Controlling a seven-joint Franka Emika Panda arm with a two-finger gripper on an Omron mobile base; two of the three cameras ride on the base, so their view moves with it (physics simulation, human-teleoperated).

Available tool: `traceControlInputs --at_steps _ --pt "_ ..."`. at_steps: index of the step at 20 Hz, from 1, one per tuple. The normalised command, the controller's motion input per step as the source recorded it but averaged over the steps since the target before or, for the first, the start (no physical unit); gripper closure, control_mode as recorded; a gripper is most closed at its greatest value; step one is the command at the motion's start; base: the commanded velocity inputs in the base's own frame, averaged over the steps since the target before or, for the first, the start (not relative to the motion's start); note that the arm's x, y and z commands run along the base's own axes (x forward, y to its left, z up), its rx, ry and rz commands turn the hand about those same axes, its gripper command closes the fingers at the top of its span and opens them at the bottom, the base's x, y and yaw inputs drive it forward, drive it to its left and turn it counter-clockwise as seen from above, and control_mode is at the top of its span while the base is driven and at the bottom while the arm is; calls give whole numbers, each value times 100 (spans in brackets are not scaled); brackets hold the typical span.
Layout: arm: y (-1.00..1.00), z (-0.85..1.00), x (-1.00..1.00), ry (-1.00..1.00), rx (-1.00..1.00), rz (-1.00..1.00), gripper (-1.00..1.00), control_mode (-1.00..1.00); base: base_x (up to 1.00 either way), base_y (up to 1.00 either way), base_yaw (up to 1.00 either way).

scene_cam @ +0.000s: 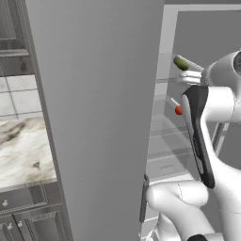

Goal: Place the cucumber in the correct fridge rack based on whether it is a fruit or vegetable. Finally, close the fridge door.

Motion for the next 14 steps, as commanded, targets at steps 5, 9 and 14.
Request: traceControlInputs --at_steps 5,9,14 --pt "54 -27 -91 0 6 0 -100 -100 0 0 0" --pt "51 -24 -58 5 1 0 -100 -100 0 0 0" --pt "31 -18 -38 2 0 2 -100 100 -20 10 2"
